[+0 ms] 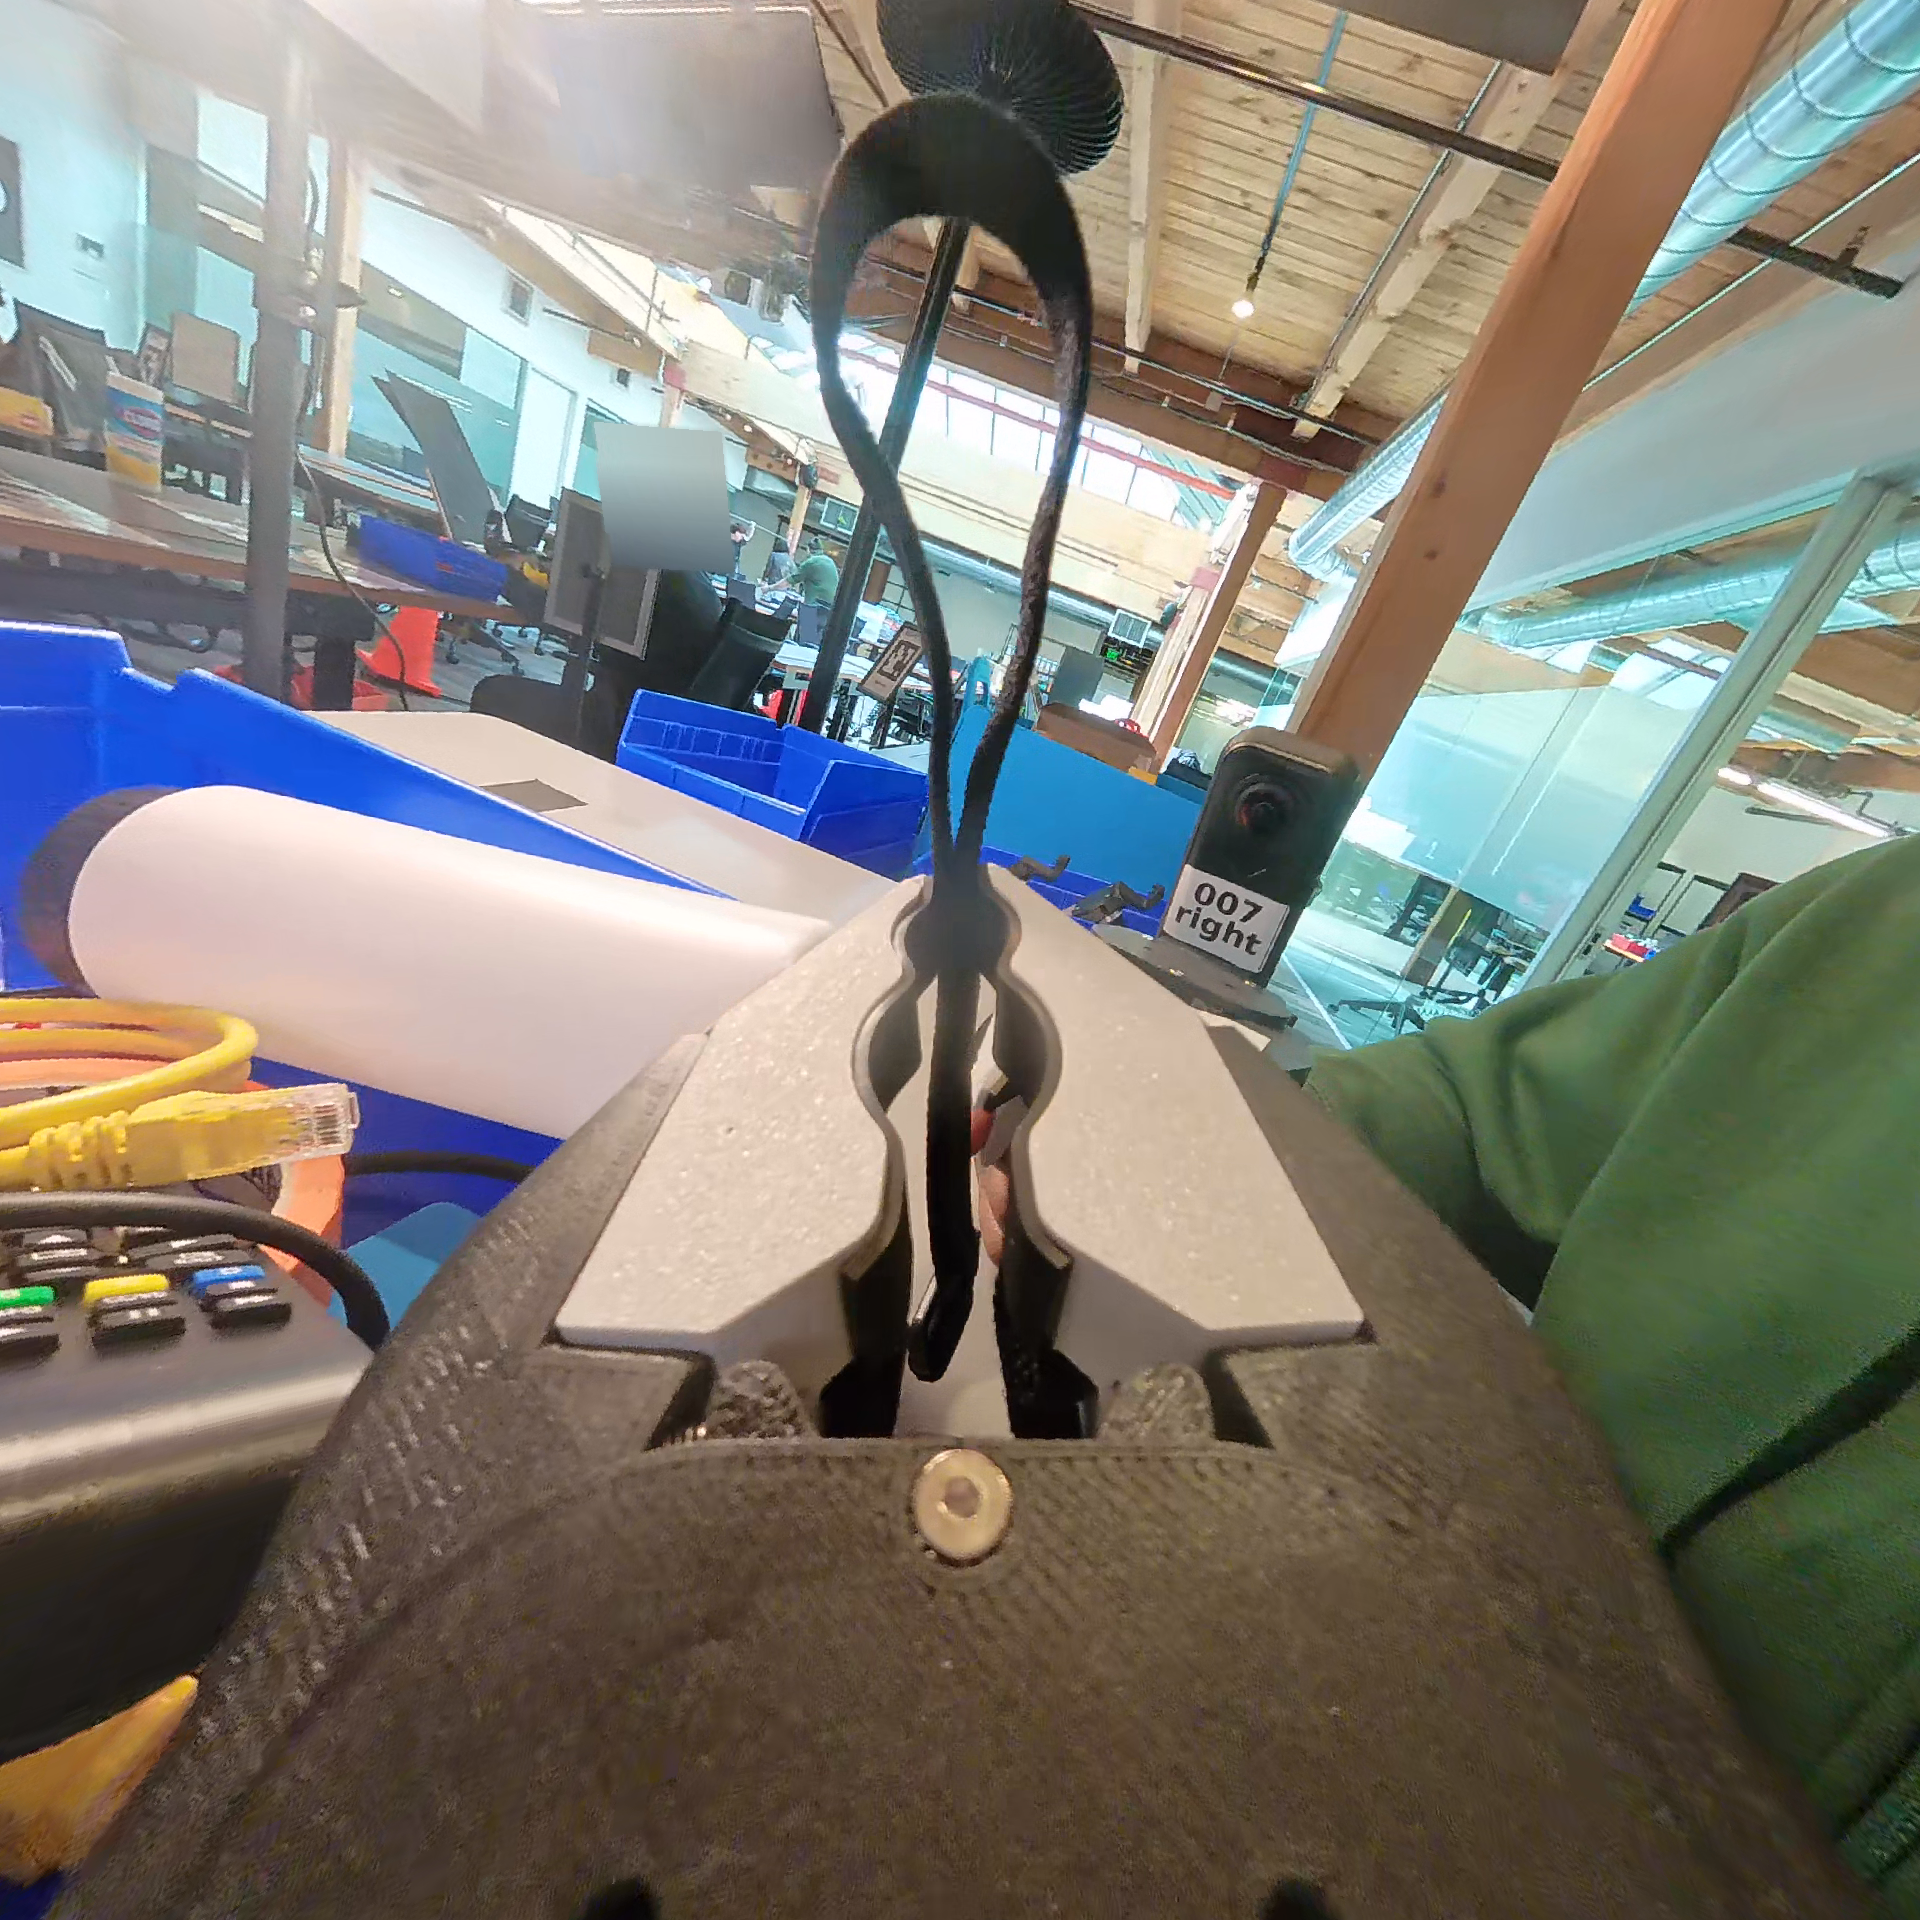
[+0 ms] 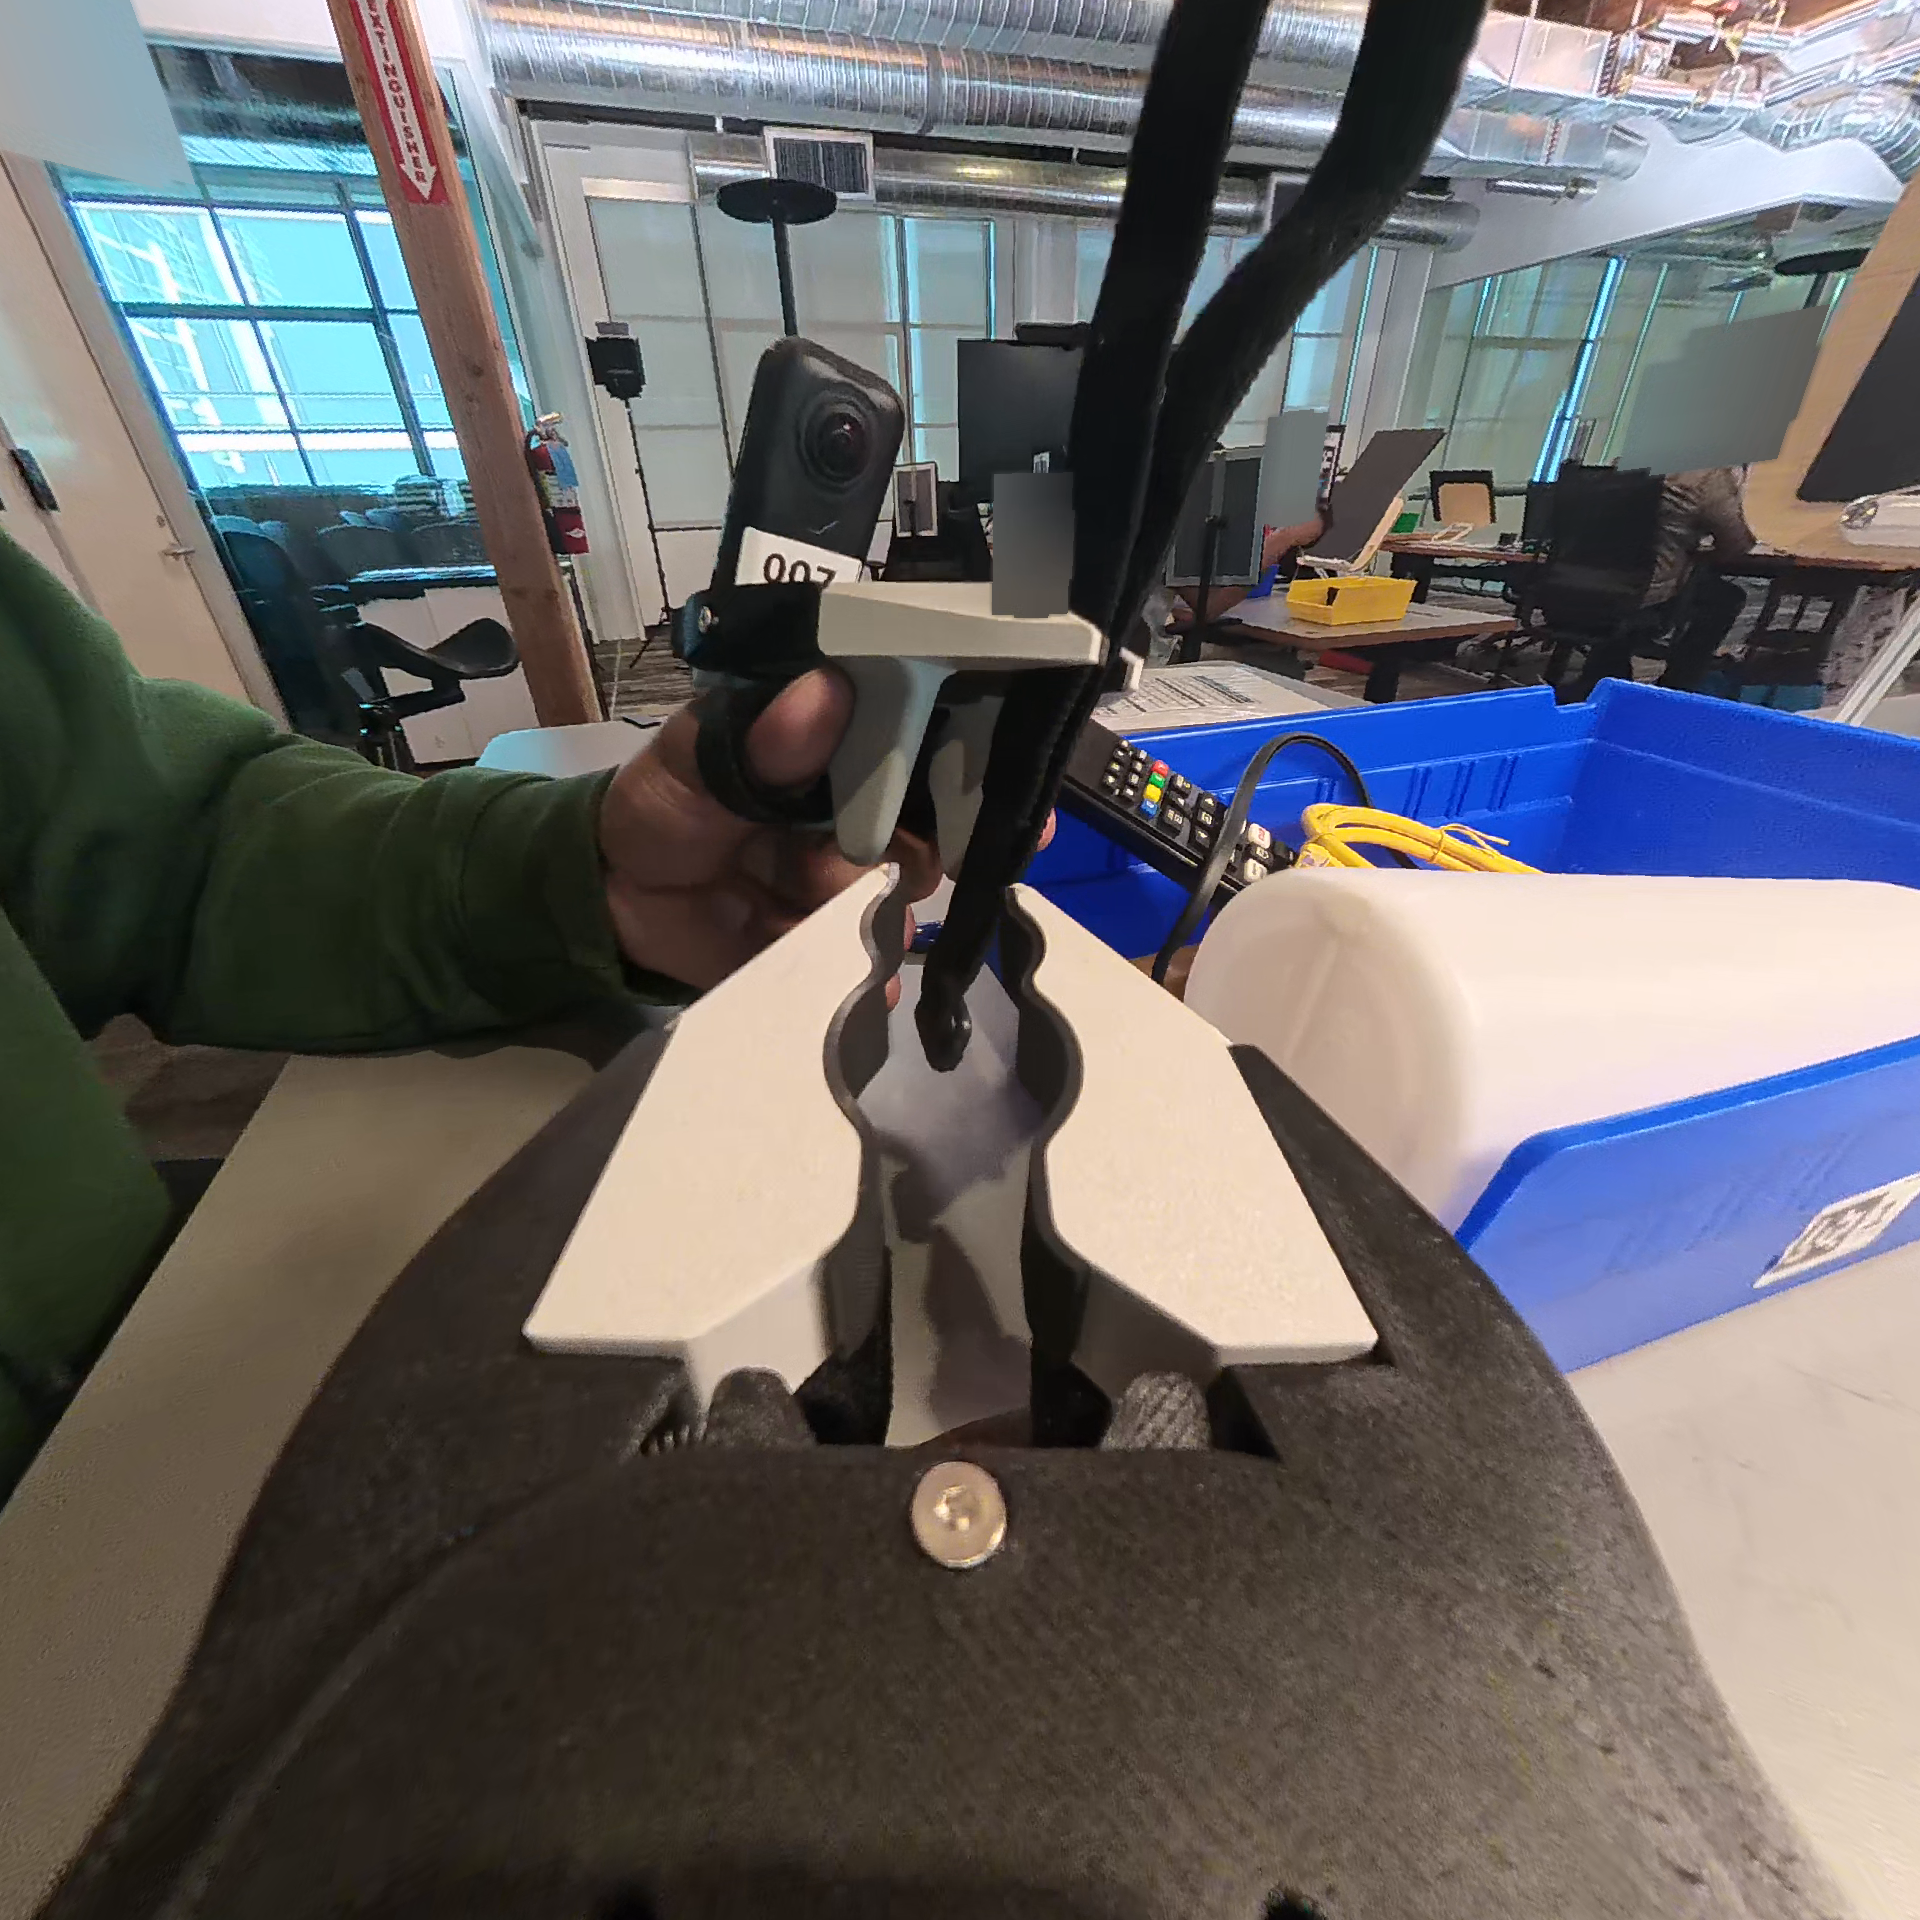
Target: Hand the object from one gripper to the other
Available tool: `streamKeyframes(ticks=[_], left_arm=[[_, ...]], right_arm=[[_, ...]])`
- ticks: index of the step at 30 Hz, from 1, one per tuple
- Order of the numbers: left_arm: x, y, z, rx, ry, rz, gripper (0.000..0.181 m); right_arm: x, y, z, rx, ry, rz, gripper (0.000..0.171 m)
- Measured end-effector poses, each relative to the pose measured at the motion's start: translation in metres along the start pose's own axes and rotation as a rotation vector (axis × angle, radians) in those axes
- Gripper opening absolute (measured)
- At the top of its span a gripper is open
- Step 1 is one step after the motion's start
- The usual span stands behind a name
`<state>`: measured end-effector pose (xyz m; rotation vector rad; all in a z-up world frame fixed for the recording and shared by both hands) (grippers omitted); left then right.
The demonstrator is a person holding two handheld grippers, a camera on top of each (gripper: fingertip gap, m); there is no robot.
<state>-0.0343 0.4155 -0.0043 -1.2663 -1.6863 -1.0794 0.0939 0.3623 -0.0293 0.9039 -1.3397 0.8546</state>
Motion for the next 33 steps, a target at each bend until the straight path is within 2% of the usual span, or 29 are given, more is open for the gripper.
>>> streamKeyframes(ticks=[12, 17, 19, 21, 23, 25, 27, 29, 31, 33], left_arm=[[0.002, -0.002, 0.006, 0.027, -0.020, -0.015, 0.006], [0.008, -0.006, 0.009, 0.044, -0.013, -0.042, 0.006], [0.010, -0.008, 0.011, 0.056, -0.023, -0.071, 0.006], [0.012, -0.010, 0.011, 0.042, -0.046, -0.108, 0.006], [0.014, -0.012, 0.011, 0.040, -0.038, -0.132, 0.006], [0.015, -0.013, 0.010, 0.037, -0.022, -0.149, 0.006], [0.016, -0.014, 0.009, 0.031, -0.023, -0.162, 0.006], [0.015, -0.013, 0.008, 0.013, -0.040, -0.164, 0.006], [0.013, -0.012, 0.008, -0.003, -0.066, -0.165, 0.006], [0.010, -0.011, 0.009, -0.018, -0.099, -0.169, 0.006]], right_arm=[[0.001, -0.004, -0.012, 0.000, 0.102, -0.044, 0.017], [0.014, -0.011, -0.011, 0.010, 0.110, -0.143, 0.017], [0.037, -0.022, -0.008, 0.058, 0.087, -0.272, 0.018], [0.076, -0.041, -0.002, 0.127, 0.084, -0.470, 0.019], [0.129, -0.067, 0.013, 0.238, 0.076, -0.704, 0.023], [0.188, -0.092, 0.043, 0.388, -0.021, -0.864, 0.028], [0.243, -0.110, 0.089, 0.564, -0.203, -0.892, 0.033], [0.285, -0.120, 0.145, 0.706, -0.438, -0.874, 0.046], [0.307, -0.121, 0.198, 0.772, -0.688, -0.830, 0.057], [0.310, -0.113, 0.236, 0.773, -0.907, -0.762, 0.063]])
Point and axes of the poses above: each gripper's, where its closed fingertips meet, y out along the fingers, x out of its top, z = x × y across the jaws, the point moved 8 cm from there along -y, back along the fingers, and after that the axes turned 4 degrees about x, right-handed, at the moved point
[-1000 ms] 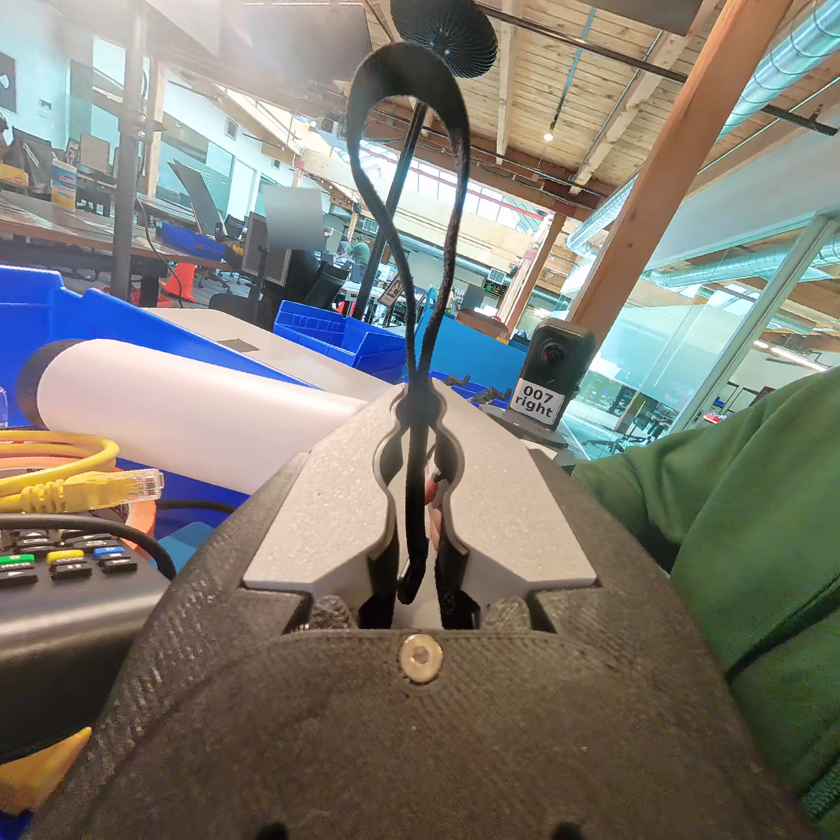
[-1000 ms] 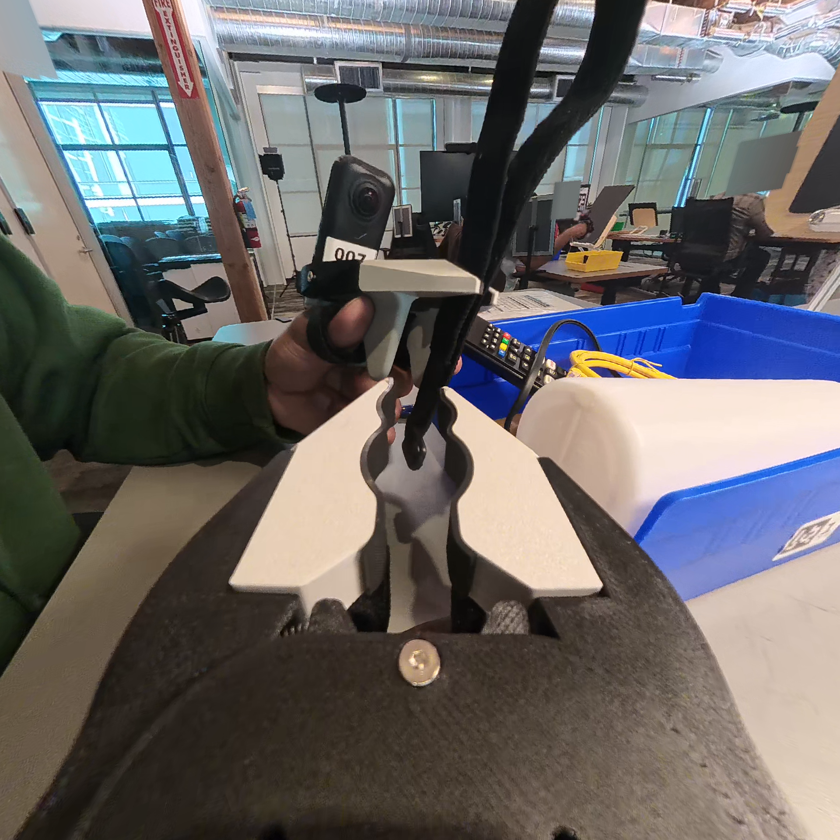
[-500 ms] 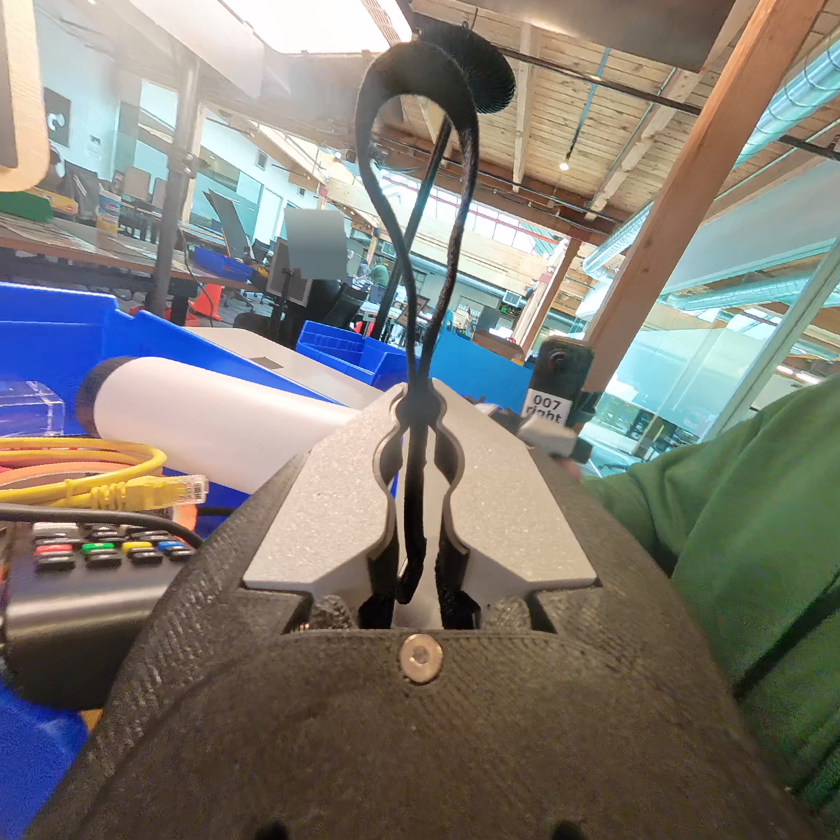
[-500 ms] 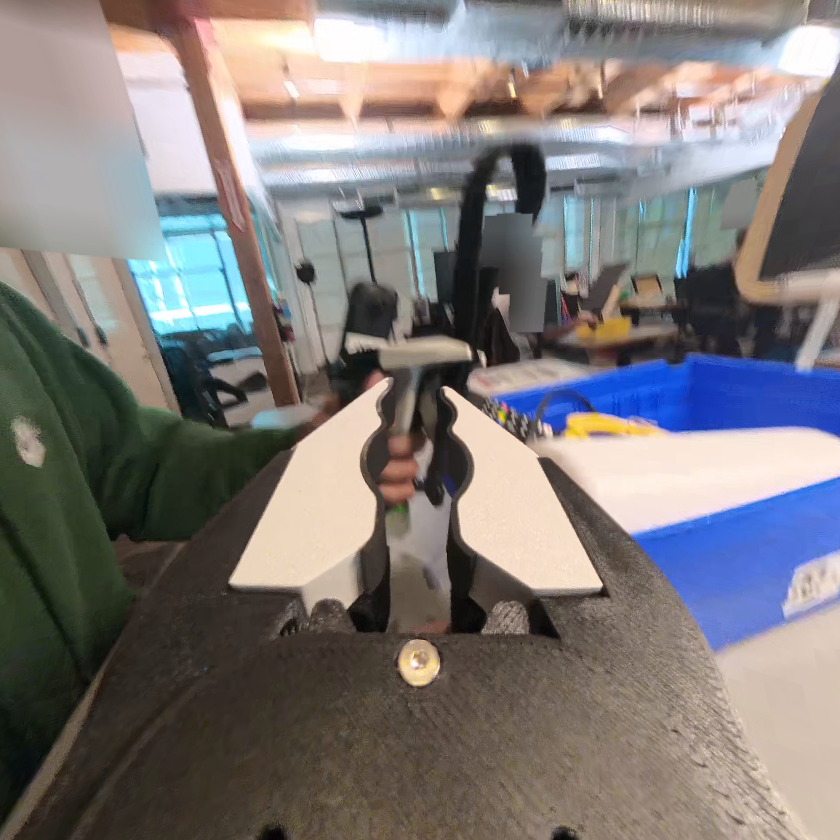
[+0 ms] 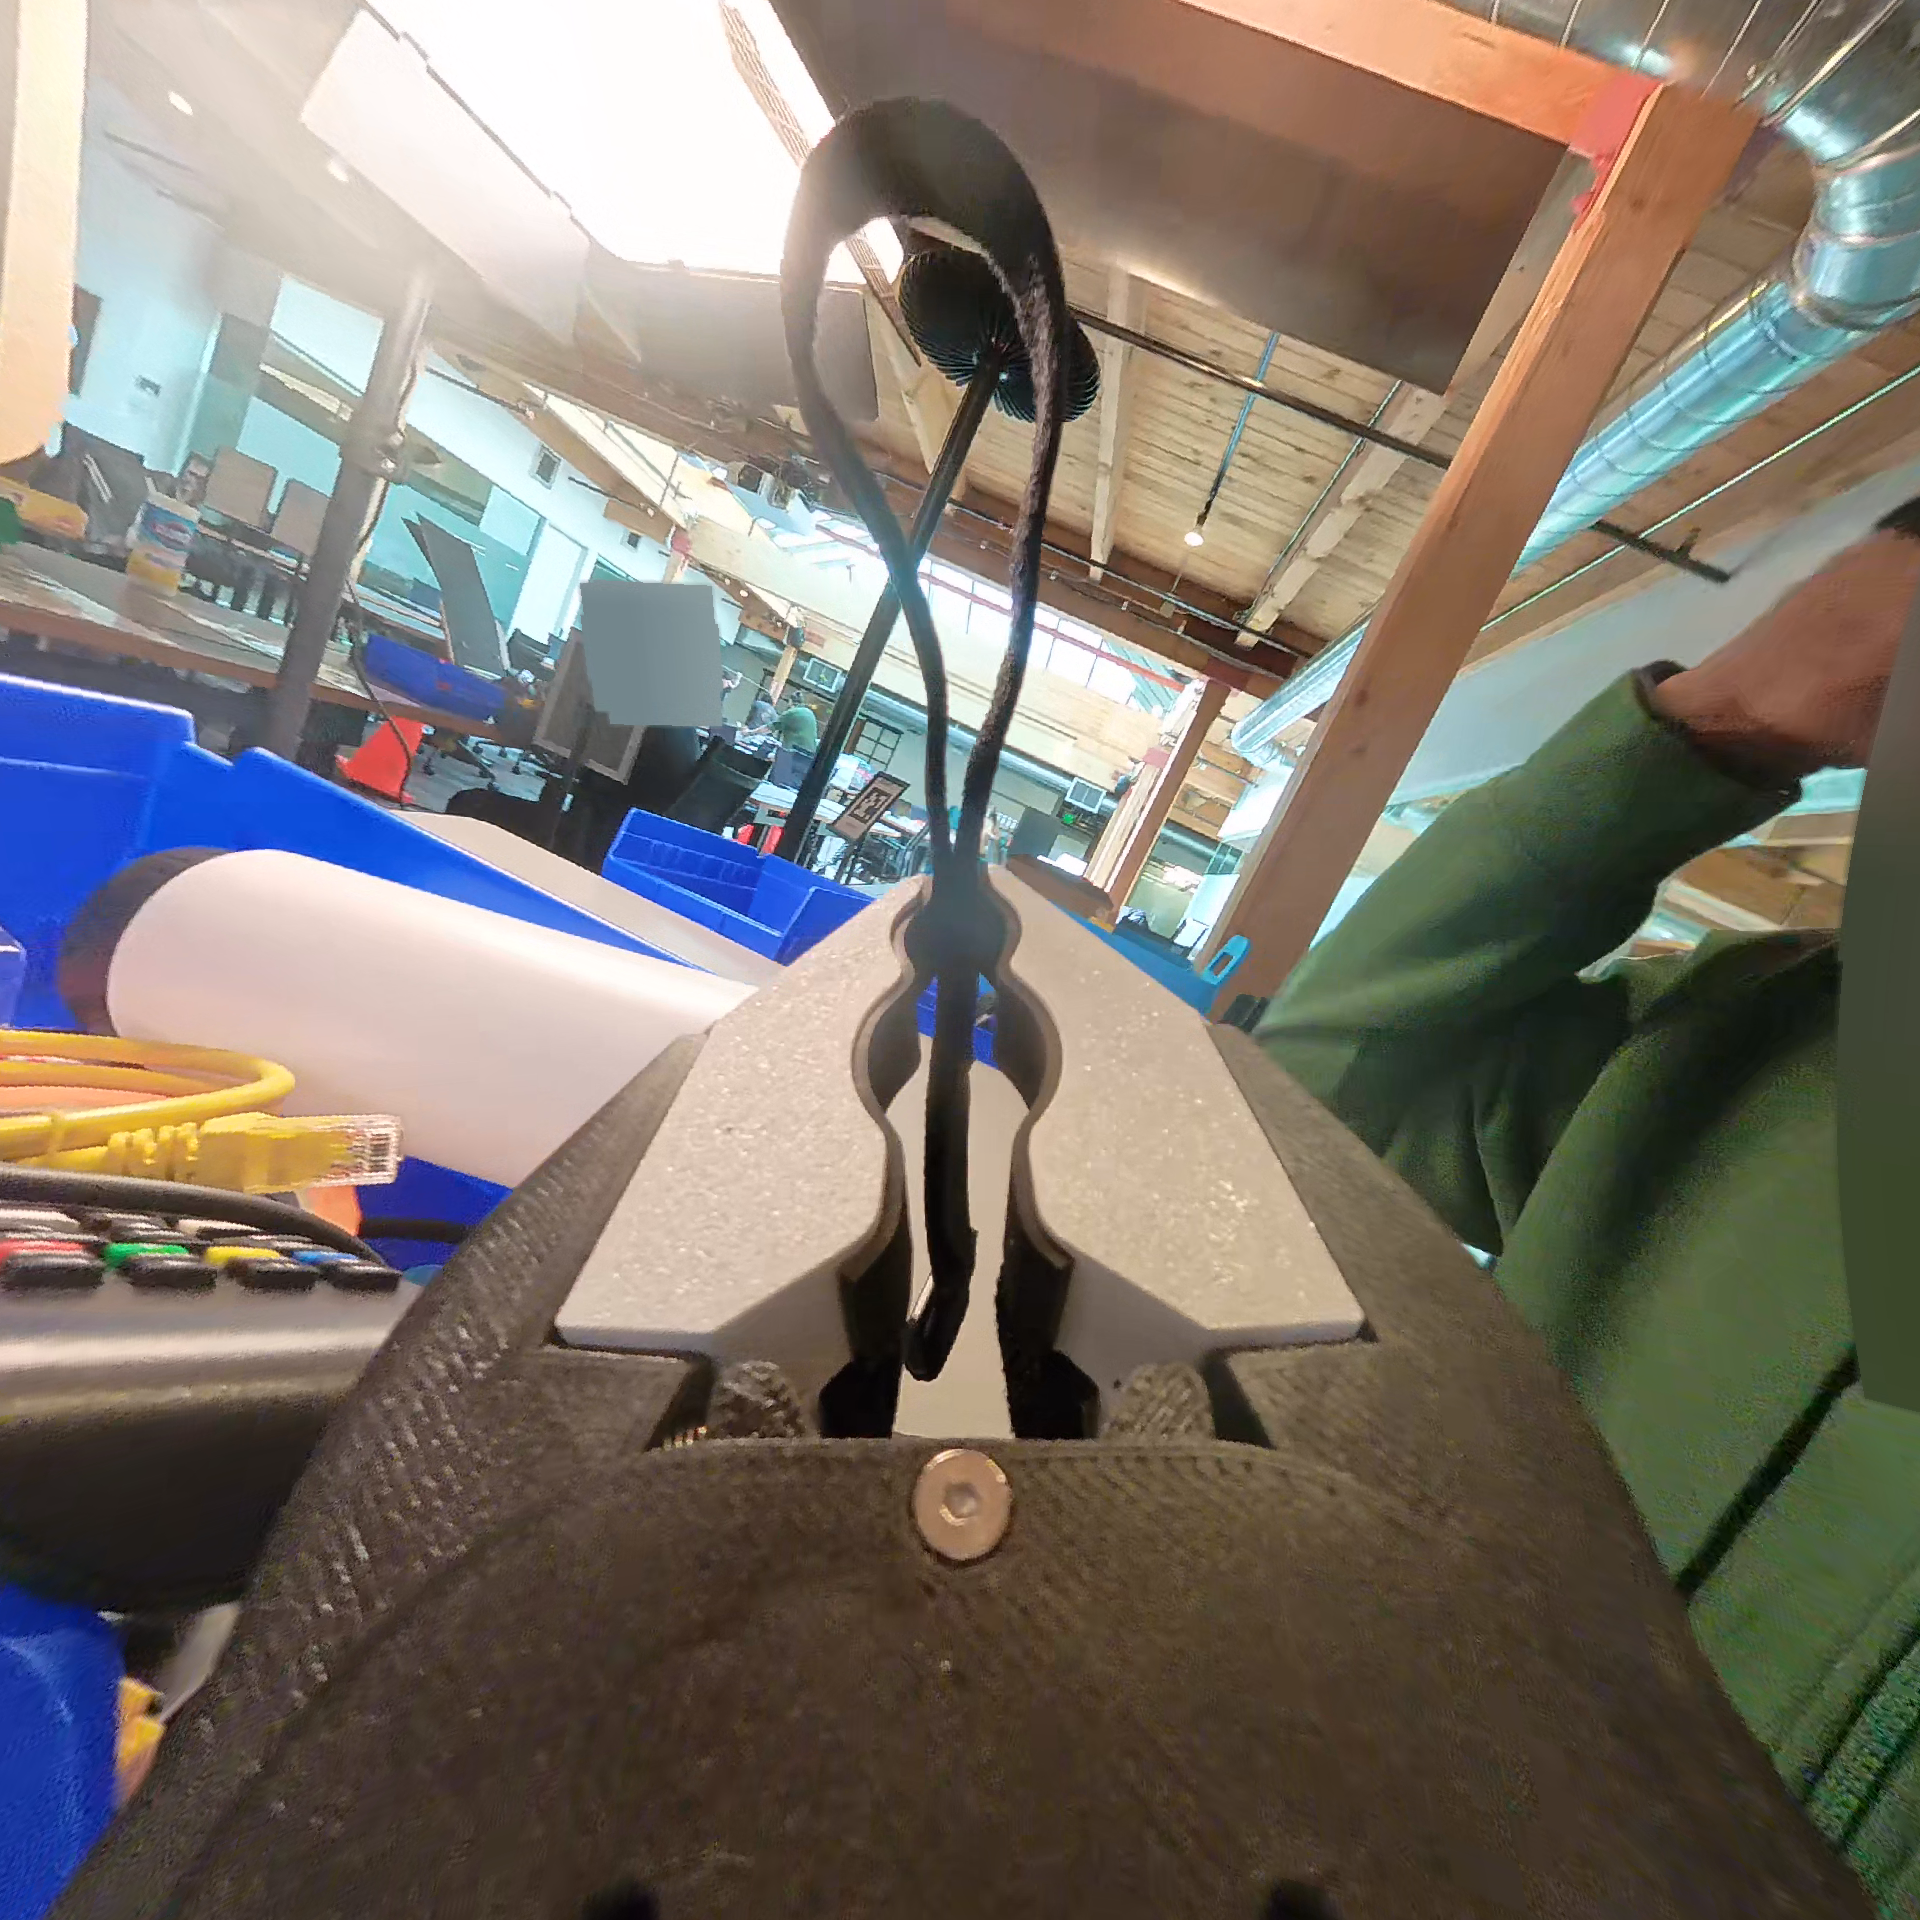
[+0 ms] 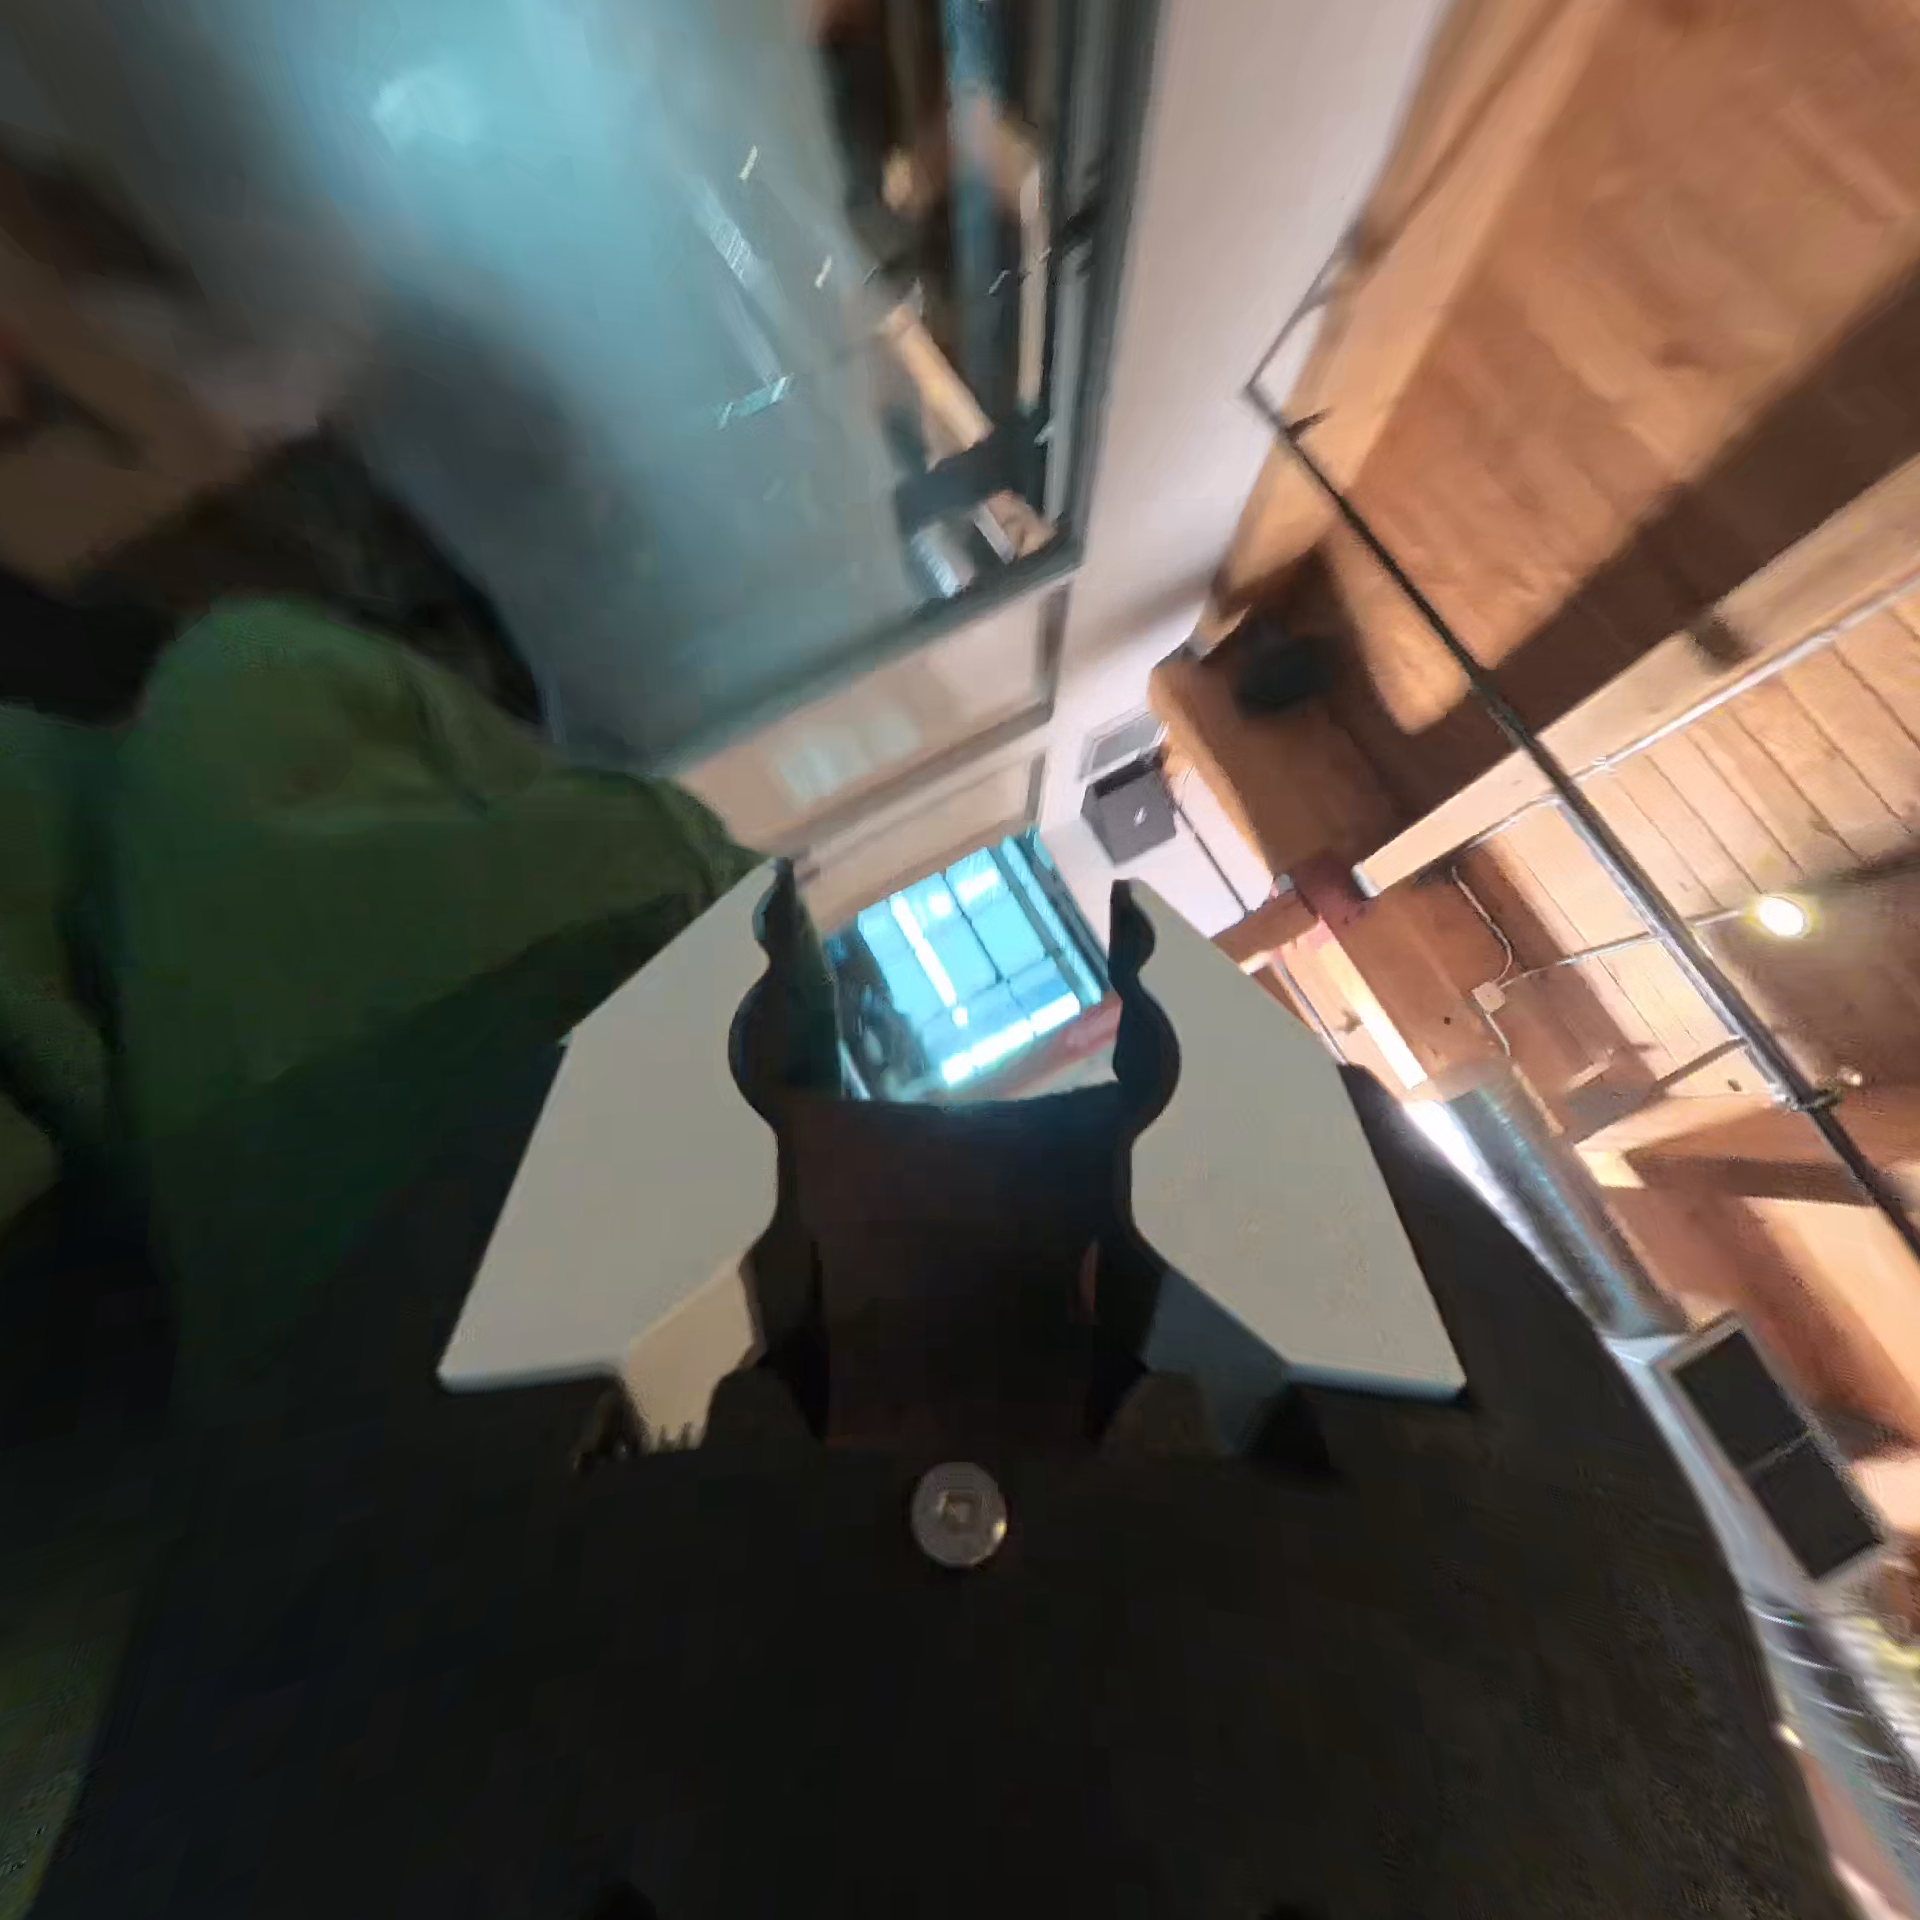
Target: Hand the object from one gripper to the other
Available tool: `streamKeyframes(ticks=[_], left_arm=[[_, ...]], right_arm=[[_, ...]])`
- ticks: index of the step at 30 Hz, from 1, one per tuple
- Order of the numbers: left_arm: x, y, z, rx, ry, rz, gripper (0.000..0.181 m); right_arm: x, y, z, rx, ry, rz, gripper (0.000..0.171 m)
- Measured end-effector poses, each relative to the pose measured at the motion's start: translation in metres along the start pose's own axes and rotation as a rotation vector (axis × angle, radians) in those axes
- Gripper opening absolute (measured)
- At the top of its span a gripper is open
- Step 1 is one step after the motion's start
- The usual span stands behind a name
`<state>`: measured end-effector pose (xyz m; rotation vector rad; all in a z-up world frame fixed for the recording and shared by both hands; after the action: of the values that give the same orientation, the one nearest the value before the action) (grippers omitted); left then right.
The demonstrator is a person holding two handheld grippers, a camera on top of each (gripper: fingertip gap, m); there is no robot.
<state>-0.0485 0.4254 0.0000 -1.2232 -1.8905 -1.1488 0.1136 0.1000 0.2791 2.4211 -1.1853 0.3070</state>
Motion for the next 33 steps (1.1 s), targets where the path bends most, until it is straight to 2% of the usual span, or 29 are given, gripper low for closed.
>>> streamKeyframes(ticks=[3, 5, 7, 10, 12, 16, 19, 22, 25, 27, 29, 33], left_arm=[[-0.003, 0.001, 0.001, -0.016, -0.047, -0.002, 0.006], [-0.006, 0.002, 0.001, -0.021, -0.061, 0.004, 0.006], [-0.007, 0.002, 0.001, -0.025, -0.058, 0.010, 0.006], [-0.006, 0.002, -0.001, -0.031, -0.052, 0.005, 0.006], [-0.004, 0.002, -0.003, -0.039, -0.051, -0.003, 0.006], [-0.003, 0.002, -0.005, -0.049, -0.052, 0.001, 0.006], [-0.003, 0.003, -0.008, -0.058, -0.050, -0.002, 0.006], [-0.004, 0.003, -0.008, -0.058, -0.048, 0.003, 0.006], [-0.005, 0.004, -0.008, -0.058, -0.057, 0.005, 0.006], [-0.005, 0.004, -0.008, -0.062, -0.062, 0.005, 0.006], [-0.004, 0.004, -0.009, -0.066, -0.059, 0.005, 0.006], [-0.006, 0.004, -0.008, -0.062, -0.061, 0.012, 0.006]], right_arm=[[-0.008, 0.027, 0.016, 0.051, -0.159, 0.162, 0.064], [-0.009, 0.034, 0.024, 0.086, -0.153, 0.196, 0.059], [-0.007, 0.037, 0.027, 0.110, -0.119, 0.185, 0.059], [-0.001, 0.038, 0.017, 0.007, -0.166, 0.103, 0.059], [-0.015, 0.045, 0.018, 0.035, -0.107, 0.176, 0.060], [-0.013, 0.047, 0.025, 0.091, -0.014, 0.167, 0.058], [-0.006, 0.042, 0.020, 0.008, -0.050, 0.068, 0.056], [-0.021, 0.049, 0.023, 0.019, -0.060, 0.160, 0.057], [-0.016, 0.050, 0.029, 0.081, -0.018, 0.175, 0.053], [-0.009, 0.048, 0.028, 0.088, -0.001, 0.133, 0.055], [-0.004, 0.044, 0.023, 0.018, -0.030, 0.055, 0.054], [-0.020, 0.052, 0.030, 0.068, -0.025, 0.177, 0.052]])
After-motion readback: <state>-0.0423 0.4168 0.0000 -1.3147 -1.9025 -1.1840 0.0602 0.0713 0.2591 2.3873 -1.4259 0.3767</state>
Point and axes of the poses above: each gripper's, where its closed fingertips meet, y out along the fingers, x out of its top, z = x × y across the jaws, the point moved 8 cm from there along -y, back along the fingers, and after that the axes turned 4 degrees about x, right-handed, at the moved point
